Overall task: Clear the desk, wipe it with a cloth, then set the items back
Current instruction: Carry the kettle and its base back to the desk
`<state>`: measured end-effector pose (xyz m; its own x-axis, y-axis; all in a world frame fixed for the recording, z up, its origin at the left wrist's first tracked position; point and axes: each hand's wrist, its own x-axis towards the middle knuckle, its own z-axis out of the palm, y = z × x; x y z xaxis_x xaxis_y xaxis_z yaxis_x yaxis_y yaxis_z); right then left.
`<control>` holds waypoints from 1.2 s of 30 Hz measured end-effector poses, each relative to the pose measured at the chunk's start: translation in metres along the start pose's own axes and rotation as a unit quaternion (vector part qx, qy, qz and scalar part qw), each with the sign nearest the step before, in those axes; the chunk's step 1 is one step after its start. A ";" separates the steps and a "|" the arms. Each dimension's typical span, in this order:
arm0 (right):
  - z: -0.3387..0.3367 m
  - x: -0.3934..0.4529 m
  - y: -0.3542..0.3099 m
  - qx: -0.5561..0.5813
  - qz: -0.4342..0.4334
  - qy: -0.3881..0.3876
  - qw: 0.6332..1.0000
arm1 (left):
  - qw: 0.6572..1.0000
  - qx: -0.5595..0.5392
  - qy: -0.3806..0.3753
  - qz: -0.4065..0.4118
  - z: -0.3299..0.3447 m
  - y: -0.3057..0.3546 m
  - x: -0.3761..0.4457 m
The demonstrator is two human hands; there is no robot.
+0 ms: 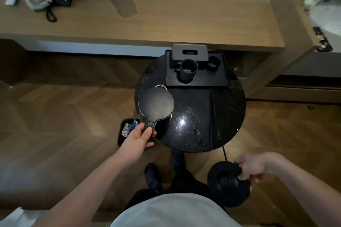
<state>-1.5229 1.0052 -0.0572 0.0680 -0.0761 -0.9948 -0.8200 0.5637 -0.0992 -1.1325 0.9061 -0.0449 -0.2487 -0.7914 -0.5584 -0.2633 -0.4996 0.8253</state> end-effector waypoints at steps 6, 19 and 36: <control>0.009 0.000 0.051 -0.120 0.108 0.028 0.986 | 1.000 0.013 -0.020 0.000 0.008 -0.004 -0.014; -0.075 -0.001 0.180 0.012 0.174 0.256 0.951 | 1.000 0.000 0.004 0.031 0.115 0.014 0.001; -0.130 -0.001 0.199 0.172 0.022 0.411 0.895 | 1.000 -0.011 0.023 0.008 0.234 0.025 0.049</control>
<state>-1.7604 1.0106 -0.0730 -0.5169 -0.5473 -0.6583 -0.5789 0.7899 -0.2022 -1.3695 0.9370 -0.0717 -0.2095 -0.8140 -0.5417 -0.2391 -0.4945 0.8356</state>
